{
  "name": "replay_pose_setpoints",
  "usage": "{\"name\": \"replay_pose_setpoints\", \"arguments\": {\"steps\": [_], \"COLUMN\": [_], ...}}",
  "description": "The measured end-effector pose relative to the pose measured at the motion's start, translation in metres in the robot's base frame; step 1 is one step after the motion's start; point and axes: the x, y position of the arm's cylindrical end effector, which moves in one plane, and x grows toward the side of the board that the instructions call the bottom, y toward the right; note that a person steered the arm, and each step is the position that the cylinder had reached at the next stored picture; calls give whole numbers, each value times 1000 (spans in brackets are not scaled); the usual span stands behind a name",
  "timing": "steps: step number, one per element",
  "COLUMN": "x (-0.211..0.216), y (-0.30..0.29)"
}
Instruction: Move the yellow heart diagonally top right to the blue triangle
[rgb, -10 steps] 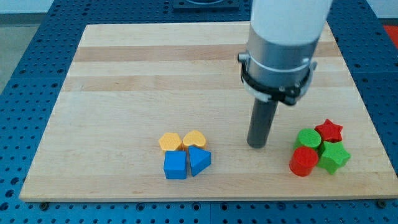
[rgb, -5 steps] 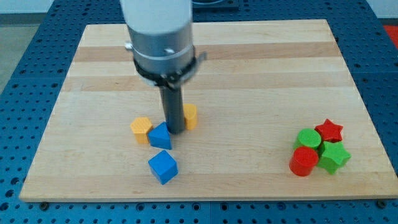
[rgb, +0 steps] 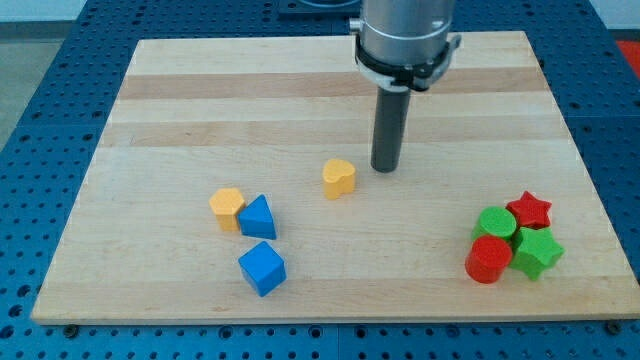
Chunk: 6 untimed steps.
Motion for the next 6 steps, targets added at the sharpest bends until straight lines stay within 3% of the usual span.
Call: {"name": "replay_pose_setpoints", "arguments": {"steps": [2,3,5,6], "x": [78,68,-47,-41], "y": [-13,-48,-49,-49]}}
